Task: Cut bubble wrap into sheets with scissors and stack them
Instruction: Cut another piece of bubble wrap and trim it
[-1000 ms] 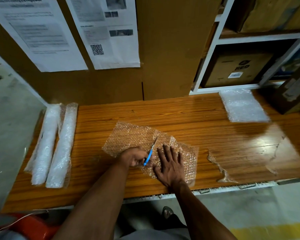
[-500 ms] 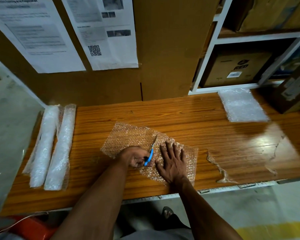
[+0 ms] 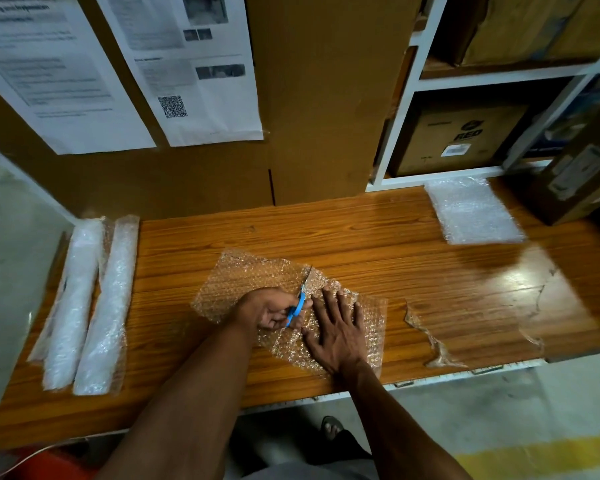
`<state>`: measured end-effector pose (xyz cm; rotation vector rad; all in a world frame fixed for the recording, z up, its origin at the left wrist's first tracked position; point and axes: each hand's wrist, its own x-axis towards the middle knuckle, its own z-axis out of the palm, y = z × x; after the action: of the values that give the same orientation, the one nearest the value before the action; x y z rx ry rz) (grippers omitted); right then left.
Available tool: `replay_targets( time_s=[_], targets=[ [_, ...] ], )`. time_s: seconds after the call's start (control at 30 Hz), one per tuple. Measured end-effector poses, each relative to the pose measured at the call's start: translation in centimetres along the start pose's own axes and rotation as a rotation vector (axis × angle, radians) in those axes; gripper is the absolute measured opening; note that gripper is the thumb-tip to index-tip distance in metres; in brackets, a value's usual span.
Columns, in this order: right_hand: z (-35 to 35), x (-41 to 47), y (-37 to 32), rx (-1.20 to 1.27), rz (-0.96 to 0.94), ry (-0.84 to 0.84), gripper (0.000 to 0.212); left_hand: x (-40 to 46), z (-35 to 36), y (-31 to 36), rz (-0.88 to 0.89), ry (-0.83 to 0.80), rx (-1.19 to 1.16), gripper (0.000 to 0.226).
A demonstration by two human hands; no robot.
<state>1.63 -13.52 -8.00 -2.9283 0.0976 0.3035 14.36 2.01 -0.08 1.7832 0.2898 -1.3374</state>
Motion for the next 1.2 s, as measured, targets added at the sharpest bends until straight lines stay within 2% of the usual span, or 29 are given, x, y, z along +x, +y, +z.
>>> replay_targets(
  time_s=[0.1,0.27,0.43,0.63,0.73,0.83,0.93,1.03,1.2],
  targets=[
    [0.0,0.0,0.0,-0.002,0.004,-0.005,0.084,0.9,0.2,-0.1,0.030,0.060,-0.015,0.015],
    [0.1,0.1,0.0,0.003,0.006,0.000,0.084,0.3,-0.1,0.0,0.065,0.106,-0.084,0.012],
    [-0.2,0.0,0.2,0.005,0.018,0.010,0.083,-0.4,-1.2,-0.7,0.125,0.065,-0.203,0.034],
    [-0.6,-0.2,1.3,0.032,0.039,0.019,0.085,-2.0,-3.1,-2.0,0.169,0.069,-0.301,0.020],
    [-0.7,-0.8,1.8,0.070,0.038,0.060,0.085,-2.2,-3.9,-2.5,0.205,0.151,-0.303,0.020],
    [-1.0,-1.5,1.9,0.107,0.057,0.117,0.084,-1.7,-4.8,-3.4,0.186,0.408,0.005,0.009],
    [-1.6,-2.4,1.9,0.122,0.116,0.144,0.081,-2.5,-4.8,-3.8,0.145,0.661,0.315,0.026],
    [-1.4,-3.2,2.3,0.098,0.178,0.109,0.083,-3.3,-4.0,-4.0,0.114,0.772,0.493,0.037],
    [-1.7,-4.4,2.4,0.114,0.232,0.129,0.094,-3.9,-2.0,-4.0,0.135,0.900,0.655,0.026]
  ],
)
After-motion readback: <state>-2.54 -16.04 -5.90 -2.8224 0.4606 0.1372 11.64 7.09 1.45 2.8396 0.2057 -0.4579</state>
